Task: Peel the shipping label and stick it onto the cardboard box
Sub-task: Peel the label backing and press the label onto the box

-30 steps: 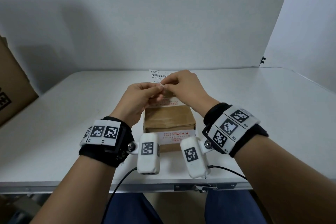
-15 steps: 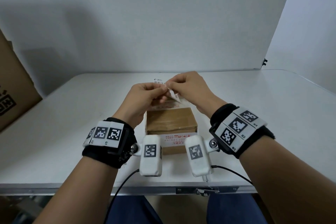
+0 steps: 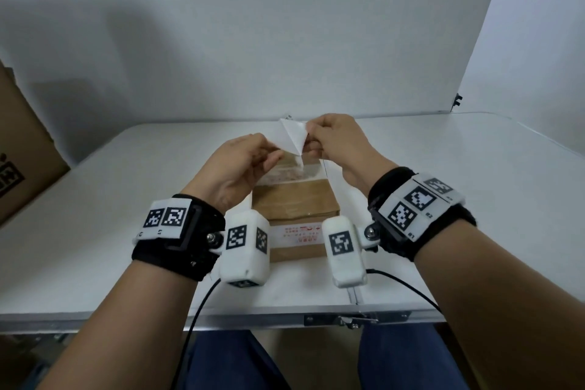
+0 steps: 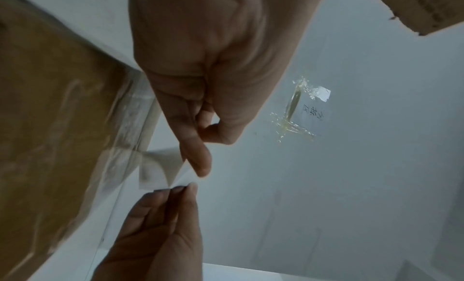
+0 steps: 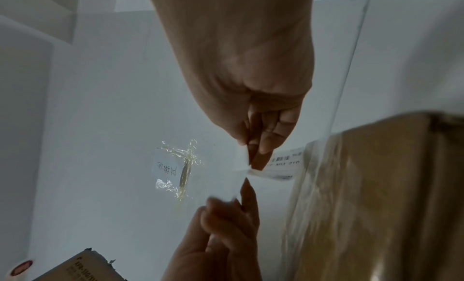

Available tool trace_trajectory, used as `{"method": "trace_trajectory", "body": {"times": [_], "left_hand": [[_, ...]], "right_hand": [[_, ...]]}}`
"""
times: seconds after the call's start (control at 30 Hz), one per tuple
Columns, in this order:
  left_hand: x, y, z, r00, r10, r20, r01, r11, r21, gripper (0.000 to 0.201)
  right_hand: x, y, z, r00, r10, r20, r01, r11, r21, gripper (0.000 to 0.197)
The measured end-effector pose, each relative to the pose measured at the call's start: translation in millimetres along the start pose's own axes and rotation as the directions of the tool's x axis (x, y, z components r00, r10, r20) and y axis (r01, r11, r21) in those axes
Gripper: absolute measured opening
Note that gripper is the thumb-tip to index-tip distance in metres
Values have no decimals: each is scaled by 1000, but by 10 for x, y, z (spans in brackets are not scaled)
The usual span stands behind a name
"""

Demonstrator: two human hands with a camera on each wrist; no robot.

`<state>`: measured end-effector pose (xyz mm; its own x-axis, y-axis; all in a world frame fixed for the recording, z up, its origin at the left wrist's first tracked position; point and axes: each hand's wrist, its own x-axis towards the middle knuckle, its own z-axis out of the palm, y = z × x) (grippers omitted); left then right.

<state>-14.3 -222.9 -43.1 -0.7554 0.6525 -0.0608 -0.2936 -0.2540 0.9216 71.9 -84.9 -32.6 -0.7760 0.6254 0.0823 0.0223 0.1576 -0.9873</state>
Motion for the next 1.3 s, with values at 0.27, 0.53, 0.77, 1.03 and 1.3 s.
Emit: {"method": "trace_trajectory", "body": {"times": [0.27,0.53,0.77,1.03,1.3], "left_hand": [[17,21,-1,990,137,18,-137,973,183,19],[19,13,77,989,144,14,-140,928,345,13],[50,-26,53,986,167,13,-165,958,234,12],[109,23,-25,977,198,-79,-186,972,145,17],[187,83,-132,967,242,-79,-196,906,374,18]], "right_hand": [[-64,-21,24,996,-92,-10,93,992,82,10],[-55,-11,103,975,-188,119,196,978,-65,34],[-52,-23,92,989,-116,86,113,993,45,4],[32,-53,20,997,-82,-2,82,996,35,19],[103,-33,-92,982,191,-10,-177,930,322,17]]}}
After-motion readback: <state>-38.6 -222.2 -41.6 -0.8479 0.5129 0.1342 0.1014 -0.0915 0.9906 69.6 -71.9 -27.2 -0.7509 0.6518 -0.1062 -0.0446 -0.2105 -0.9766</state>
